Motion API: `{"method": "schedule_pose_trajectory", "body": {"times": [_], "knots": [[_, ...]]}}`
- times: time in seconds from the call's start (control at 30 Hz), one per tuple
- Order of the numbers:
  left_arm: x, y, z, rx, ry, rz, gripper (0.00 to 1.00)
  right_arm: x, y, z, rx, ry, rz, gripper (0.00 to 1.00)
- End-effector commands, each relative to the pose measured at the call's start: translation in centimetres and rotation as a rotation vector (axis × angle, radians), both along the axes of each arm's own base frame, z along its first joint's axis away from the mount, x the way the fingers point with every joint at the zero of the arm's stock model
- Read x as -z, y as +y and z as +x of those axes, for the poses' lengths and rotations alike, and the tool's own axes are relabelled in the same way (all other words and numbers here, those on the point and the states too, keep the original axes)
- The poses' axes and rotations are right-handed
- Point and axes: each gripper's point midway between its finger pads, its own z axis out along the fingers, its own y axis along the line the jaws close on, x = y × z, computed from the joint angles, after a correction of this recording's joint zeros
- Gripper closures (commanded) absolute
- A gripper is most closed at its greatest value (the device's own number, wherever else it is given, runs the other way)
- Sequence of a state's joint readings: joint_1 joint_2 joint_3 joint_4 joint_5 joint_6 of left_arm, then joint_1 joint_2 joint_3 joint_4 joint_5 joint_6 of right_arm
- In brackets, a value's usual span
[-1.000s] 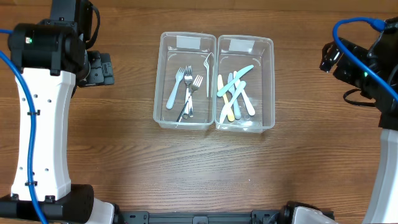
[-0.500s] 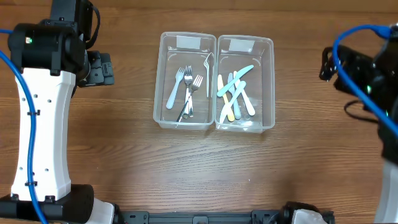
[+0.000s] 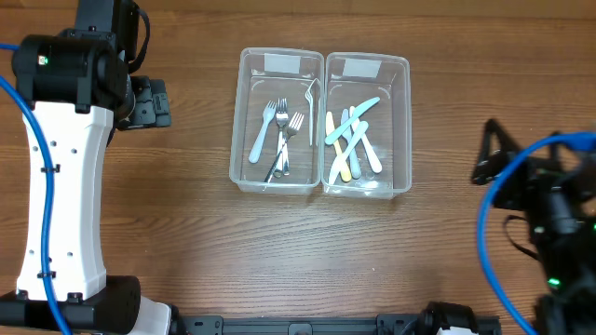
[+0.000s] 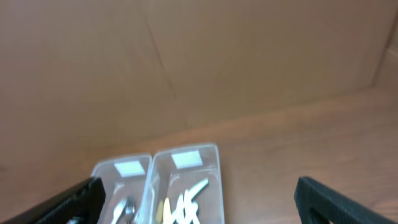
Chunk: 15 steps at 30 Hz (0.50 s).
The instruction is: Pack container
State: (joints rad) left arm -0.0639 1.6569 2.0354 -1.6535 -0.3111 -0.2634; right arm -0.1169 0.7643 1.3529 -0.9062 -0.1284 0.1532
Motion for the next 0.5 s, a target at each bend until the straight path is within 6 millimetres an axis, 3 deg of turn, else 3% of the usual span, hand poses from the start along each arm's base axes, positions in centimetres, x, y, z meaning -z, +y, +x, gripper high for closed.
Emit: {"method": "schedule_pose_trajectory", "body": {"times": [0.0, 0.23, 0.47], "knots": [[-0.2, 0.3, 0.1, -0.025, -0.012, 0.003, 0.00, 7.3, 1.4, 0.5, -0.080, 0.034, 0.026, 0.00], [-0.2, 0.3, 0.1, -0.025, -0.013, 0.003, 0.00, 17.9, 2.2, -0.1, -0.121, 0.086, 0.047, 0.00], [-0.2, 0.3, 0.1, -0.025, -0.013, 0.003, 0.00, 23.7, 3.2, -1.2, -0.173, 0.093, 0.065, 0.00]]}}
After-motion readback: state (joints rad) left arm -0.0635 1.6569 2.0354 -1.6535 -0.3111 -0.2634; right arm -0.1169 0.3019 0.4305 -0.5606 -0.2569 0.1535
